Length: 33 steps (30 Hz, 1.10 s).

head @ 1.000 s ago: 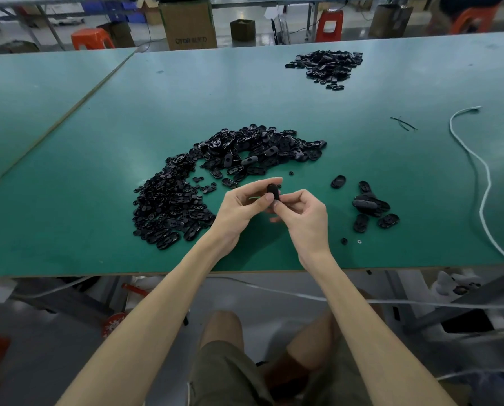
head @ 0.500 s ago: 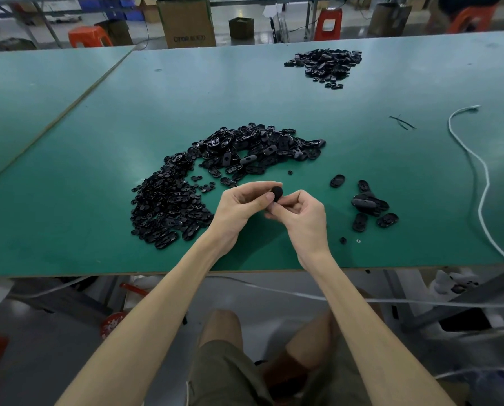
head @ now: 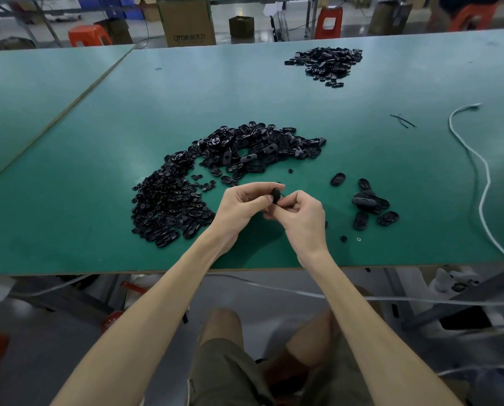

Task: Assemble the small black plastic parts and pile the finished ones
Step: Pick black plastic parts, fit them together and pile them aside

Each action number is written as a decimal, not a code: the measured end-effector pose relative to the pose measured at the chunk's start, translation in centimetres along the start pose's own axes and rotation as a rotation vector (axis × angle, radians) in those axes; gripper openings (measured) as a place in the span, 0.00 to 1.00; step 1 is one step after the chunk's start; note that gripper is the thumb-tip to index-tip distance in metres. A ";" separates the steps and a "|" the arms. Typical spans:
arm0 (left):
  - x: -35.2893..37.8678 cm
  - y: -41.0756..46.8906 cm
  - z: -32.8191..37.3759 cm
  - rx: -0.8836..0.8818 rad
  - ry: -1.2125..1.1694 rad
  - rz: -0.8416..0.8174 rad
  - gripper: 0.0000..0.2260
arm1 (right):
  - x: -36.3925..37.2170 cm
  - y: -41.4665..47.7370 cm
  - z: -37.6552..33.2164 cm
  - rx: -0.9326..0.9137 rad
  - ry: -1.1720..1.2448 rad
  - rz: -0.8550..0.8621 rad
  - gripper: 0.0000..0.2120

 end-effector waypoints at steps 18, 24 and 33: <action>-0.1 0.0 0.0 0.039 -0.067 -0.041 0.12 | -0.1 0.3 0.1 0.004 0.061 0.011 0.08; 0.1 -0.1 -0.1 0.033 -0.042 0.015 0.12 | -0.1 0.0 -0.1 -0.035 0.057 0.004 0.08; -0.1 -0.3 -0.1 0.017 -0.013 0.062 0.11 | 0.2 0.1 0.0 -0.024 0.003 -0.024 0.08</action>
Point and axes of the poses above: each hand's wrist, its own y-axis towards the middle knuckle, its own x-axis out of the palm, z = x × y, the point moved 3 cm from there along y, towards the middle knuckle, and after that the axes turned 8 degrees about -z, right-handed, at the moved point
